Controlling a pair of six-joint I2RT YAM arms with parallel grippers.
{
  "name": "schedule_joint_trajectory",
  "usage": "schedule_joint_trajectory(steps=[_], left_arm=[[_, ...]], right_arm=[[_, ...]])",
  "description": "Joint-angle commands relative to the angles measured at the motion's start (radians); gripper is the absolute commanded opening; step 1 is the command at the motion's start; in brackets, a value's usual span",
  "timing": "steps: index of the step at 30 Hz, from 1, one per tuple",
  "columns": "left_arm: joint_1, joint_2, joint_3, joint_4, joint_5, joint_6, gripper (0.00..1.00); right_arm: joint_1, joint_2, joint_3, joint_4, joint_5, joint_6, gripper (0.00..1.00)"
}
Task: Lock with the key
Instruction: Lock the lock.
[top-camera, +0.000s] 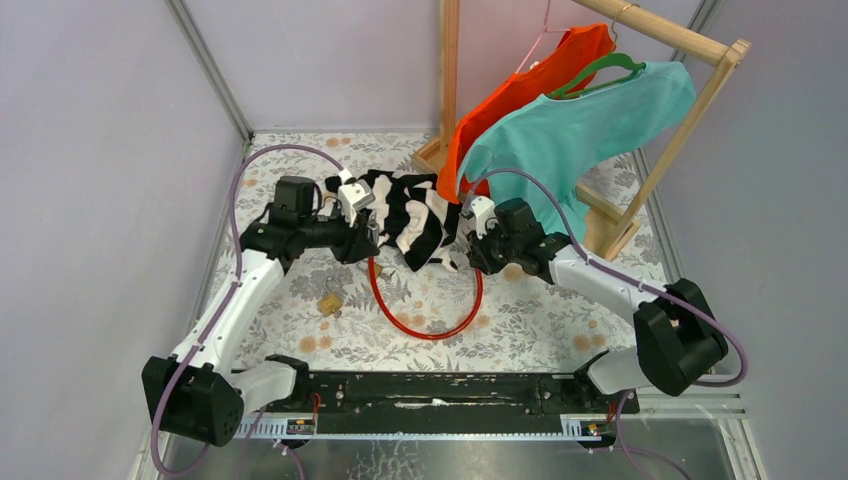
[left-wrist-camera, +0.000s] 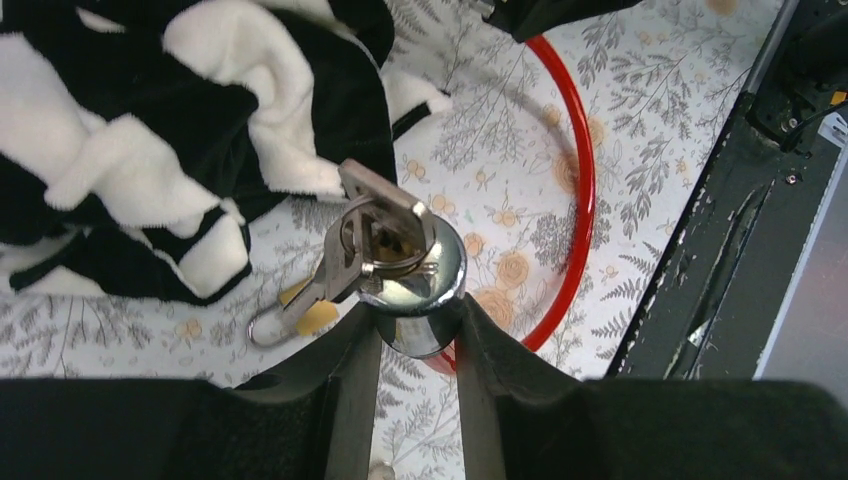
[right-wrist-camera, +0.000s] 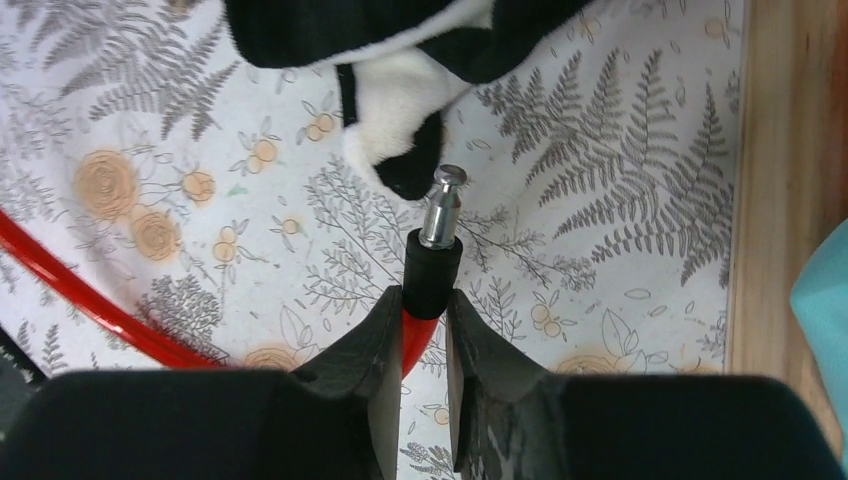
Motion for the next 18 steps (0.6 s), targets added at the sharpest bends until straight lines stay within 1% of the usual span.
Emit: schedule_joint_trajectory(steps=[1, 8, 18], left_arm=[[-0.033, 0.02, 0.018, 0.178, 0.039, -0.014, 0.0], [-0.102, 0.086, 0.043, 0.255, 0.043, -0.034, 0.0], [-0.245, 0.214, 0.154, 0.306, 0.029, 0.009, 0.0]], right_arm=[[0.008, -0.079, 0.032, 0.039, -0.142, -0.096, 0.0], [0.006, -0.151, 0.101, 0.031, -0.245, -0.183, 0.0], [0.008, -0.139, 0.263, -0.097, -0.365, -0.259, 0.0]])
